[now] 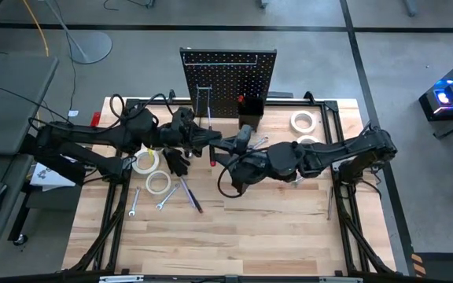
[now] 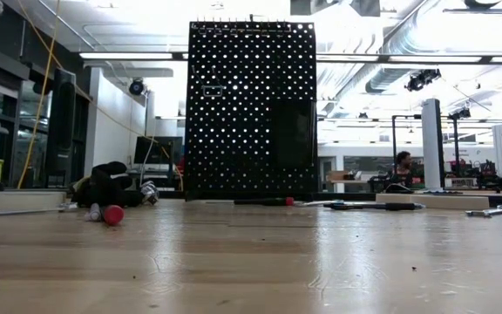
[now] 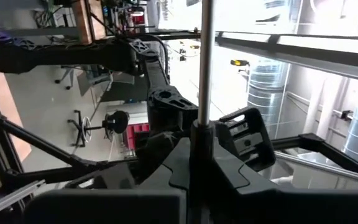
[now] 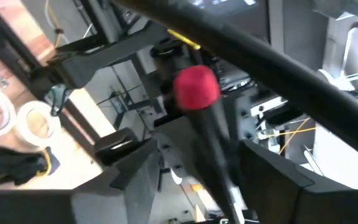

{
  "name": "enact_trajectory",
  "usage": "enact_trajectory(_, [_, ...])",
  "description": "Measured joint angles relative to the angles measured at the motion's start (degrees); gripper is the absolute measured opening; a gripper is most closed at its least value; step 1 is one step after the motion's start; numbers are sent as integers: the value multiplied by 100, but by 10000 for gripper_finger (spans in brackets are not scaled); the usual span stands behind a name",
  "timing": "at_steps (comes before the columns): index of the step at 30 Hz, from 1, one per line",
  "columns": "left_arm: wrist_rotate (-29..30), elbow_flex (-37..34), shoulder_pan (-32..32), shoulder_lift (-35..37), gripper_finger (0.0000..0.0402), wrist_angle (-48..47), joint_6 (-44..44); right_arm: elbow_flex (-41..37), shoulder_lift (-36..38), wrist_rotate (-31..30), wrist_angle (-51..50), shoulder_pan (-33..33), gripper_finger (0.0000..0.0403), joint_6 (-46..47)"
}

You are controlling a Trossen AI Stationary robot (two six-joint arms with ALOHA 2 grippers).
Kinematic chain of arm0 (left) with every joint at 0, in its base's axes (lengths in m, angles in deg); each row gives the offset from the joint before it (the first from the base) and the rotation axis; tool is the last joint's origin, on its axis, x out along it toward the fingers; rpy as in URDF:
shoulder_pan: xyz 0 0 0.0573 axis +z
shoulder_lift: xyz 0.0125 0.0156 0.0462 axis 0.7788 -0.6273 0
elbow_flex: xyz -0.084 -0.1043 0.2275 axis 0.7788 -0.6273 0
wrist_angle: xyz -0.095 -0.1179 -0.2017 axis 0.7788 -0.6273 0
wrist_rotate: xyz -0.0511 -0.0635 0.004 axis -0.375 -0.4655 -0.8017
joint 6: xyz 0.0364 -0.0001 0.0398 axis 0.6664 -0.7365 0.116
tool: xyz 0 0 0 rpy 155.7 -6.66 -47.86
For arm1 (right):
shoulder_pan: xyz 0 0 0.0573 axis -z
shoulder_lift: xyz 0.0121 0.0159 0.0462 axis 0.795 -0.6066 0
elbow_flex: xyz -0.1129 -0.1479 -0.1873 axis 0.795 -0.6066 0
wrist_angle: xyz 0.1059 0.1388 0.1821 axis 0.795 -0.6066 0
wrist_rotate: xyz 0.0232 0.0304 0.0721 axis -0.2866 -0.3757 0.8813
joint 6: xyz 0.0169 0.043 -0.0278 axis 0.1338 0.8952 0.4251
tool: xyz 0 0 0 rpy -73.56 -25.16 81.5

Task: Hang tools onto peg board
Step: Put the nut driver into the black bin on the pegboard

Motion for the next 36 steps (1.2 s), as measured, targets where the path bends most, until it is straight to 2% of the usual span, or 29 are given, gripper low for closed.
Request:
enact_trajectory(6, [2,0,0,-17,15,-104,-89,0,2,34,147,20,125,-14])
enact_trajectory(10, [-4,4,0,-13,15,-133,-111,0,0,373,105,85,88,76])
enact_trajectory(17, [17,4,1,-9,15,-156,-161,0,0,531,109,192,78,319])
enact_trajectory(20, [29,4,2,-8,15,-164,-238,0,1,518,112,213,54,595])
enact_trajectory(22, [58,4,4,-7,29,-178,-268,0,7,397,144,216,31,820])
enact_trajectory(29, [104,2,59,-20,109,-352,431,0,7,-112,174,201,30,1370])
enact_trajectory(36, [-63,2,319,46,133,-571,1330,2,7,-706,138,73,22,1285])
